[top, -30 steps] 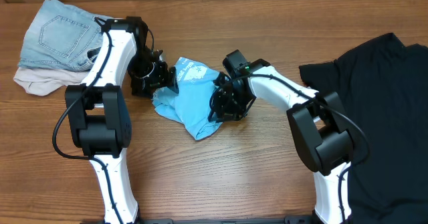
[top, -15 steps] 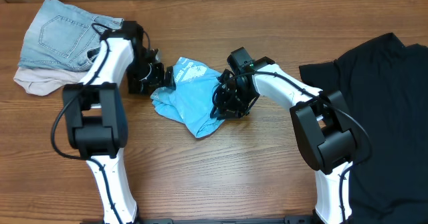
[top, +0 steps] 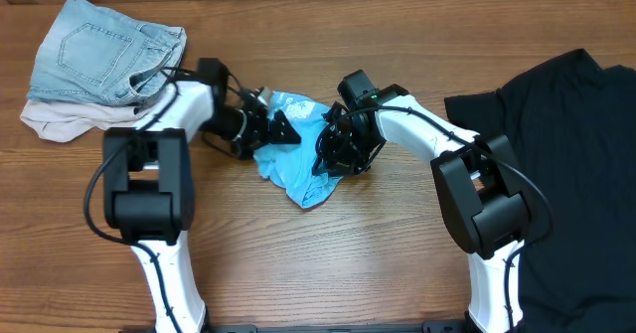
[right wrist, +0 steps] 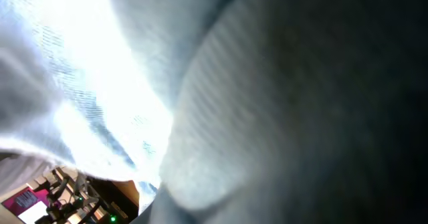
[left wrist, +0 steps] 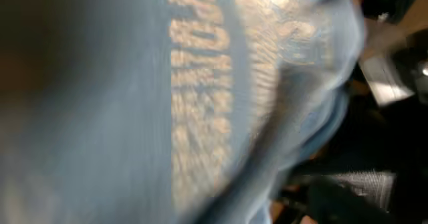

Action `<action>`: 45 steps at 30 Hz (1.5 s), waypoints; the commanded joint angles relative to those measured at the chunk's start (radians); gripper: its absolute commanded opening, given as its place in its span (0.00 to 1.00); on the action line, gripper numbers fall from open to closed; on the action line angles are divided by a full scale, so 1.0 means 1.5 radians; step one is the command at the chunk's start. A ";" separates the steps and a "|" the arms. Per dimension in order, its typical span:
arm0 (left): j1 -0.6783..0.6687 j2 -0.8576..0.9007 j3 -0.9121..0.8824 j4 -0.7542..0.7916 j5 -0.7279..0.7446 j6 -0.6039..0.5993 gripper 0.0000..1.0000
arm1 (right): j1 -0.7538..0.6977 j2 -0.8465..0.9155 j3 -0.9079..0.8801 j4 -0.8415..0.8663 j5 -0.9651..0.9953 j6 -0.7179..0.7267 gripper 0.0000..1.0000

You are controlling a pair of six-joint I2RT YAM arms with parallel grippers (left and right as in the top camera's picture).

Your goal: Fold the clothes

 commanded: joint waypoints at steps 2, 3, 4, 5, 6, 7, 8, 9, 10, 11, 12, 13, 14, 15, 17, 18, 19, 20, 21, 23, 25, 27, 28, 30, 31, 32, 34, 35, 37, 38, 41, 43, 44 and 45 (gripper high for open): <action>-0.027 0.042 -0.030 0.028 -0.010 -0.120 0.48 | -0.001 -0.006 0.002 0.004 -0.007 0.004 0.25; -0.027 0.042 -0.030 0.038 -0.015 -0.132 0.37 | -0.001 -0.006 0.002 0.002 -0.007 0.004 0.25; -0.025 0.042 -0.030 0.045 -0.027 -0.148 0.27 | -0.001 -0.006 0.002 -0.002 -0.007 0.004 0.24; -0.022 0.042 -0.029 0.047 -0.035 -0.159 0.17 | -0.001 -0.007 0.002 -0.007 -0.007 0.004 0.20; -0.017 0.042 -0.029 0.047 -0.039 -0.173 0.11 | -0.003 -0.007 0.003 -0.016 -0.004 0.005 0.17; -0.010 0.042 -0.028 0.045 -0.037 -0.174 0.06 | -0.008 -0.008 0.006 -0.032 0.008 0.015 0.16; -0.004 0.042 -0.027 0.042 -0.036 -0.174 0.04 | -0.015 -0.010 0.012 -0.056 0.030 0.026 0.16; 0.004 0.042 -0.025 0.037 -0.036 -0.174 0.04 | -0.025 -0.014 0.022 -0.086 0.057 0.033 0.16; 0.013 0.042 -0.020 0.028 -0.036 -0.170 0.04 | -0.035 -0.019 0.032 -0.111 0.074 0.032 0.16; 0.021 0.042 -0.011 0.016 -0.036 -0.162 0.04 | -0.045 -0.026 0.043 -0.137 0.087 0.026 0.16; 0.030 0.042 0.004 -0.002 -0.036 -0.145 0.04 | -0.057 -0.036 0.058 -0.163 0.095 0.007 0.16; 0.040 0.042 0.024 -0.026 -0.036 -0.125 0.04 | -0.068 -0.047 0.070 -0.180 0.094 -0.018 0.17; 0.050 0.042 0.057 -0.061 -0.037 -0.097 0.04 | -0.078 -0.059 0.084 -0.196 0.094 -0.040 0.20; 0.059 0.042 0.090 -0.093 -0.037 -0.075 0.04 | -0.087 -0.072 0.095 -0.206 0.094 -0.059 0.20; 0.075 0.042 0.171 -0.157 -0.039 -0.034 0.04 | -0.105 -0.105 0.113 -0.214 0.094 -0.081 0.22; 0.084 0.042 0.225 -0.190 -0.042 -0.018 0.04 | -0.115 -0.122 0.119 -0.212 0.094 -0.080 0.23; 0.093 0.042 0.272 -0.213 -0.042 -0.011 0.04 | -0.121 -0.133 0.121 -0.209 0.094 -0.080 0.23; 0.101 0.042 0.320 -0.231 -0.041 -0.010 0.04 | -0.130 -0.147 0.123 -0.204 0.094 -0.080 0.23; 0.109 0.042 0.366 -0.243 -0.041 -0.010 0.04 | -0.136 -0.156 0.124 -0.199 0.094 -0.080 0.24; 0.129 0.042 0.464 -0.250 -0.026 -0.012 0.04 | -0.148 -0.167 0.124 -0.194 0.094 -0.080 0.25; 0.153 0.042 0.550 -0.240 -0.010 -0.029 0.04 | -0.154 -0.168 0.124 -0.194 0.094 -0.080 0.26; 0.176 0.042 0.608 -0.214 -0.013 -0.045 0.04 | -0.155 -0.168 0.124 -0.199 0.094 -0.080 0.26; 0.188 0.042 0.627 -0.196 -0.022 -0.051 0.04 | -0.155 -0.168 0.124 -0.199 0.094 -0.080 0.26; 0.213 0.042 0.645 -0.158 -0.056 -0.064 0.04 | -0.155 -0.168 0.124 -0.198 0.094 -0.080 0.26; 0.225 0.042 0.644 -0.143 -0.081 -0.073 0.04 | -0.155 -0.168 0.124 -0.197 0.094 -0.080 0.27; 0.238 0.042 0.642 -0.129 -0.110 -0.081 0.04 | -0.155 -0.168 0.124 -0.196 0.094 -0.080 0.27; 0.263 0.044 0.623 -0.101 -0.182 -0.084 0.06 | -0.155 -0.168 0.124 -0.196 0.094 -0.080 0.27; 0.274 0.047 0.615 -0.092 -0.210 -0.084 0.07 | -0.155 -0.168 0.124 -0.196 0.094 -0.080 0.27; 0.296 0.056 0.602 -0.078 -0.245 -0.079 0.10 | -0.155 -0.168 0.124 -0.196 0.094 -0.080 0.27; 0.308 0.063 0.596 -0.076 -0.263 -0.077 0.16 | -0.155 -0.168 0.124 -0.195 0.094 -0.080 0.27; 0.335 0.087 0.578 -0.082 -0.317 -0.077 1.00 | -0.155 -0.168 0.124 -0.196 0.094 -0.080 0.27; 0.351 0.101 0.574 -0.106 -0.354 -0.077 1.00 | -0.155 -0.168 0.124 -0.196 0.094 -0.080 0.27; 0.361 0.103 0.574 -0.119 -0.364 -0.078 1.00 | -0.155 -0.168 0.124 -0.198 0.094 -0.080 0.27; 0.371 0.103 0.574 -0.128 -0.368 -0.083 1.00 | -0.155 -0.168 0.124 -0.201 0.094 -0.080 0.27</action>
